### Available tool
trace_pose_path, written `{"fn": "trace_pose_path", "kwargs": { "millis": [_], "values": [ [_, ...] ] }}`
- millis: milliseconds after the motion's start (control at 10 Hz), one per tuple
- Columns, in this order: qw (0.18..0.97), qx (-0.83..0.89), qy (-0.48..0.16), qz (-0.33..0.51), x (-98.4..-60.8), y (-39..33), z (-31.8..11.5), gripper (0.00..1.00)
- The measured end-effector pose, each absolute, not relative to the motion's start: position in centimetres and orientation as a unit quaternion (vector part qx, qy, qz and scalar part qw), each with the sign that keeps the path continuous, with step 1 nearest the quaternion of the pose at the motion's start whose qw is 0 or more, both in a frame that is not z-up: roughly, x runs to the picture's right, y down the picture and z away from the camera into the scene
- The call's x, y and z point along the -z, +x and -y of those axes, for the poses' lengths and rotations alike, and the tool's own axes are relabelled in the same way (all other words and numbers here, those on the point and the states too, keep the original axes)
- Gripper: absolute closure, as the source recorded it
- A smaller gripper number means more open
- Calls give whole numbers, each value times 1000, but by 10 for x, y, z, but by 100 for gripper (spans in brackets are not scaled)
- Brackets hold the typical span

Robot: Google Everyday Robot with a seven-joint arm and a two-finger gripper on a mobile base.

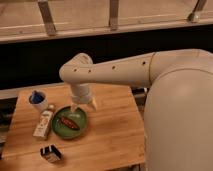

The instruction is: Knock the eraser over

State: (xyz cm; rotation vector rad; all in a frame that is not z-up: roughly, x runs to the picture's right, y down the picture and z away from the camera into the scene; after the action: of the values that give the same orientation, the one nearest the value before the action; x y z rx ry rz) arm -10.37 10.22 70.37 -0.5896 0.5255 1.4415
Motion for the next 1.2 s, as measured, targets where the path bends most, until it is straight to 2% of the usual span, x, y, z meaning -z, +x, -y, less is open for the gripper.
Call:
{"fn": "trace_pose_path", "kwargs": {
  "millis": [600,800,1200],
  "values": [
    [681,-642,-263,-234,-704,-104,-102,37],
    [681,-642,-263,-234,-704,-104,-102,53],
    [693,-627,-268,-234,-702,-110,-106,95]
  ]
}}
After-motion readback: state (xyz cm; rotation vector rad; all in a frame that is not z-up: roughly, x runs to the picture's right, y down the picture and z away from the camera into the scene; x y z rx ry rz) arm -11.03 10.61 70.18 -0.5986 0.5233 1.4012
